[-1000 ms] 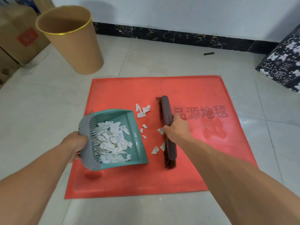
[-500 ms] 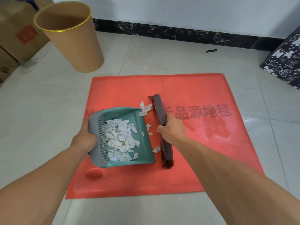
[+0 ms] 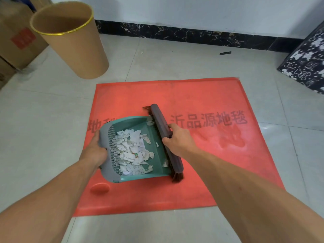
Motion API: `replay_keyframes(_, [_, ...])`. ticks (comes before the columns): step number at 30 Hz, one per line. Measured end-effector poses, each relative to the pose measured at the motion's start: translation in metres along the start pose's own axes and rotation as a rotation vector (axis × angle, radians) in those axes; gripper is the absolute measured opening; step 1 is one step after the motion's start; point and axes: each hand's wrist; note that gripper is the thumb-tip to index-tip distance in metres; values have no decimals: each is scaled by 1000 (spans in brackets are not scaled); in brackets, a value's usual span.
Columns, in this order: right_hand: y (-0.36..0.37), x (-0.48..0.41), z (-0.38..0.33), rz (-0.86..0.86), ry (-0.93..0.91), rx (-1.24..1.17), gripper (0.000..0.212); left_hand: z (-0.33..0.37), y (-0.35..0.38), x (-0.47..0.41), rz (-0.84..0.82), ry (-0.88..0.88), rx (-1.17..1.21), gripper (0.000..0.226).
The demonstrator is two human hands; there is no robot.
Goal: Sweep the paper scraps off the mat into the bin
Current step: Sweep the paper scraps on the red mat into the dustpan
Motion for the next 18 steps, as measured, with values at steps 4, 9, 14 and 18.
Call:
replay_keyframes(4, [0,1,-8,-1,-45,-6,35,-2,2,-3,6,2,-3,90])
replay_keyframes(9, [-21,-5,-13,124,-36,21,36,-7,-10,-12,36,35,-44,97])
replay_keyframes(14, [-45,-14,-1,214,47,94,36,-12,-33,-16,91,-6,-20,96])
replay_keyframes(18, [-45,-25,8,208,102,187,32,-19,-53,-26,130,-60,51,94])
Point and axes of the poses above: each hand's wrist, its own x-axis away from the middle knuckle, its own y-axis out of the palm, z = x × y, and after that the axes turned 11 degrees about -y, right-handed
